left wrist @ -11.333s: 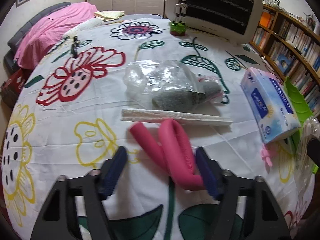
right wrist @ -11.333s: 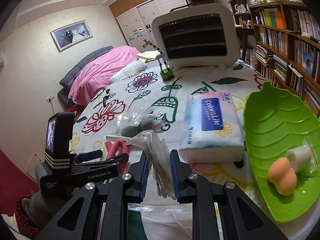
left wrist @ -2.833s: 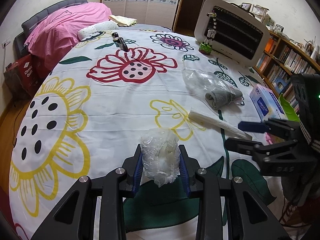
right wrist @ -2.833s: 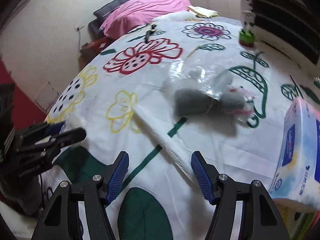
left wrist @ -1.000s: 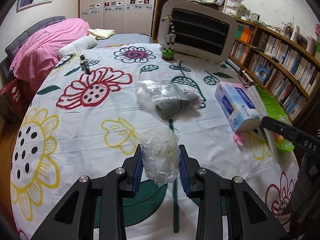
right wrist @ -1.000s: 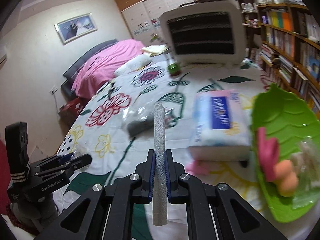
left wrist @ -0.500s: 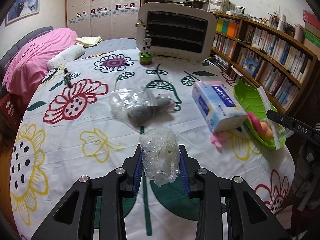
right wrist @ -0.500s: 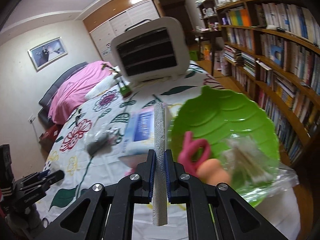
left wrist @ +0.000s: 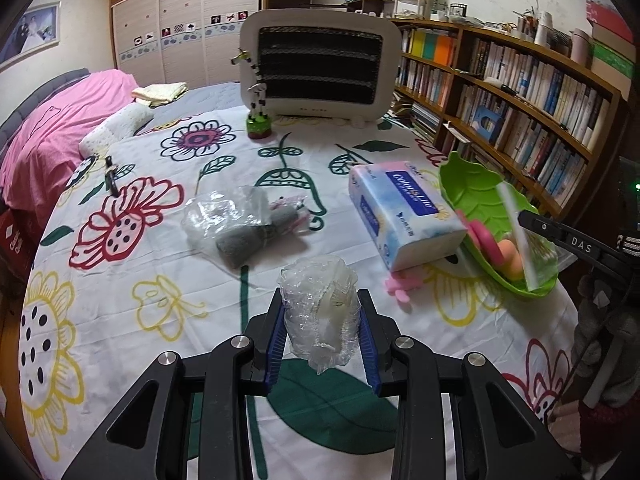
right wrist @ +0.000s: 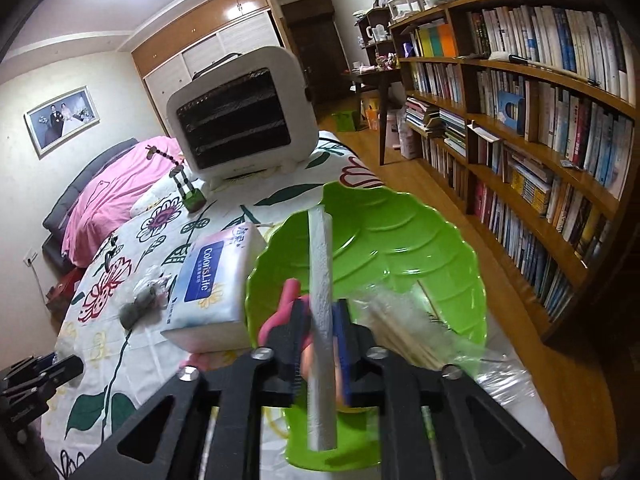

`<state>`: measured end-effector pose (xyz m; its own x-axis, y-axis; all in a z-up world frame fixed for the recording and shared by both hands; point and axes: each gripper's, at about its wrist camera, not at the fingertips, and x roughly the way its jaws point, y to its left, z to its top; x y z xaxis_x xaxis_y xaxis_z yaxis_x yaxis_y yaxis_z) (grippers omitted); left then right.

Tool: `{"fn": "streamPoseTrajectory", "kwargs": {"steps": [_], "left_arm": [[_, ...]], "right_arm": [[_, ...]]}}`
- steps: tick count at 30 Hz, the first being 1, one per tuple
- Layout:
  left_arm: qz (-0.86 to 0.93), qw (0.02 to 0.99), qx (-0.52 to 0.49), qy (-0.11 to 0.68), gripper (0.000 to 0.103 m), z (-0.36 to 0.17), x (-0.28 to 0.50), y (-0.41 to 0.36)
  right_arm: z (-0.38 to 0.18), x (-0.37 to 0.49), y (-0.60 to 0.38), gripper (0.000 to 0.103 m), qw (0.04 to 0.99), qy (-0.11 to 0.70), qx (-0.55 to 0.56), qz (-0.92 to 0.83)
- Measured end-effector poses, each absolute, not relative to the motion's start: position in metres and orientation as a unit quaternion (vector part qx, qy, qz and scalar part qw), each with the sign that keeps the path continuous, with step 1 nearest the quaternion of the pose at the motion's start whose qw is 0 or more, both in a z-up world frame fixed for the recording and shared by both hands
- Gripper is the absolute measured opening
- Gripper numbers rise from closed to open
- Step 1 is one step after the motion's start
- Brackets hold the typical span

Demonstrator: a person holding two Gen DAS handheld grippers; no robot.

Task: Organize soft objects
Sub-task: 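Release the paper strip into the green tray with the right gripper while the left carries the cotton ball, then lower the cotton ball into the green tray and open the left gripper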

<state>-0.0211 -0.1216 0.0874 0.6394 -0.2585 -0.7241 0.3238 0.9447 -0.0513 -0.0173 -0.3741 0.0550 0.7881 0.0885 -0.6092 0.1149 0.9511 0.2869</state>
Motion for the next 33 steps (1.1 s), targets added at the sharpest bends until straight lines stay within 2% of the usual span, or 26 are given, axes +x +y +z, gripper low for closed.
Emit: {"fn": "streamPoseTrajectory", "kwargs": {"steps": [2,16,33], "left_arm": [[-0.165,0.904,0.045,0.392,0.034,0.089,-0.021,-0.127],[-0.217,0.897,0.07,0.379,0.034,0.099,-0.015,-0.188],[-0.303,0.866,0.071,0.391,0.034,0.097,0.008,-0.28]], "right_arm": [[0.055,-0.02,-0.378,0.053,0.934,0.317,0.165,-0.005],[0.06,-0.039,-0.39,0.055,0.946,0.288,0.145,-0.021],[0.051,-0.057,-0.425,0.056,0.941,0.282,0.179,-0.047]]}}
